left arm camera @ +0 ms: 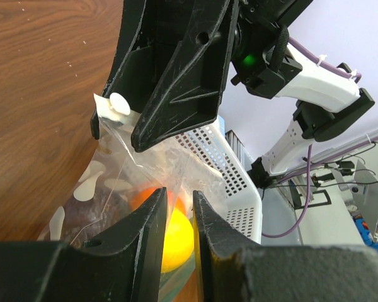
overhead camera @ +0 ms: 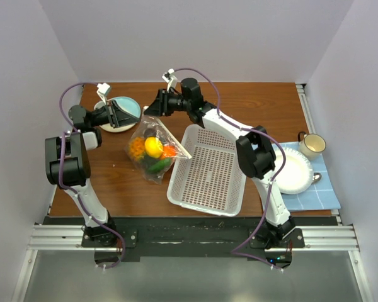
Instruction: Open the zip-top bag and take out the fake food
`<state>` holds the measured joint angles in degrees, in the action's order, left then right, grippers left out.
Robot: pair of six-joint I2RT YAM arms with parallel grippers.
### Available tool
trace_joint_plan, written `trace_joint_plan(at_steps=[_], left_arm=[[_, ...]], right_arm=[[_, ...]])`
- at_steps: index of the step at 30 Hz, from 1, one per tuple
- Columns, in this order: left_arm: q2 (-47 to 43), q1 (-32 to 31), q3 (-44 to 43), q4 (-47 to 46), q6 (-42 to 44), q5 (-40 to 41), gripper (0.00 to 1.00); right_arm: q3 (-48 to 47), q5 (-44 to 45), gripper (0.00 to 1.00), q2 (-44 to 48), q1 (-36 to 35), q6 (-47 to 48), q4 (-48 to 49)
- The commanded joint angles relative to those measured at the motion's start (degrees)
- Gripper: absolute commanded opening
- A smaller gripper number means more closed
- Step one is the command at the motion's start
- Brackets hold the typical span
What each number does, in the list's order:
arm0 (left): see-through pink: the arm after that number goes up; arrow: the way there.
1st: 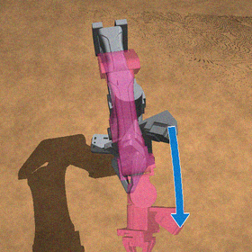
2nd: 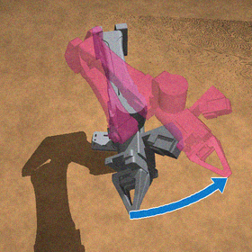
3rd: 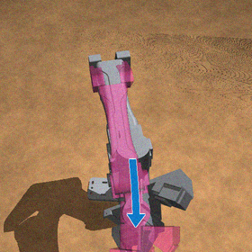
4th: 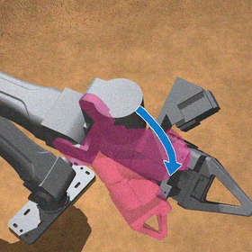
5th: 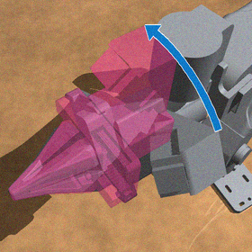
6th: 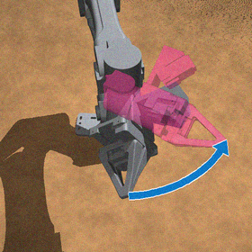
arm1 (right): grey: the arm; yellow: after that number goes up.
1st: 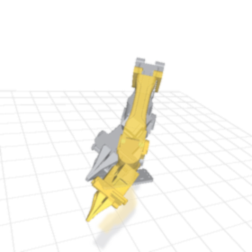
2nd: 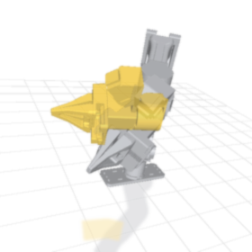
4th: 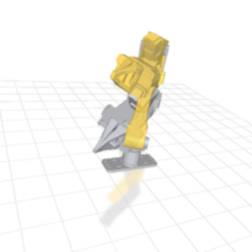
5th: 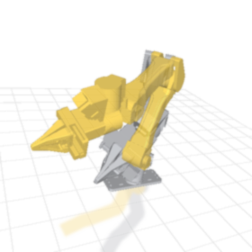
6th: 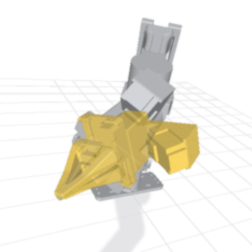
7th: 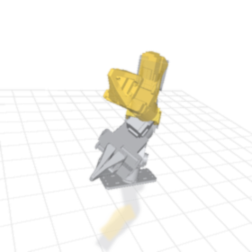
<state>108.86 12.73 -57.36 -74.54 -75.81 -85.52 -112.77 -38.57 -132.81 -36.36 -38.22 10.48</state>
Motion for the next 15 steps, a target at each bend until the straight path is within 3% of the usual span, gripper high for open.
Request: trace_joint_plan(at_steps=[1,15], left_arm=[[-1.6,0.5,0.2,-33.9,1.0,-12.2,0.28],[-1.7,0.5,0.6,-33.8,1.1,-12.2,0.27]], right_arm=[[-0.7,-1.2,0.39,4.7,-0.2,-0.8,2.7],[-1.8,-2.0,0.39,5.4,-0.2,-1.6,3.1]])
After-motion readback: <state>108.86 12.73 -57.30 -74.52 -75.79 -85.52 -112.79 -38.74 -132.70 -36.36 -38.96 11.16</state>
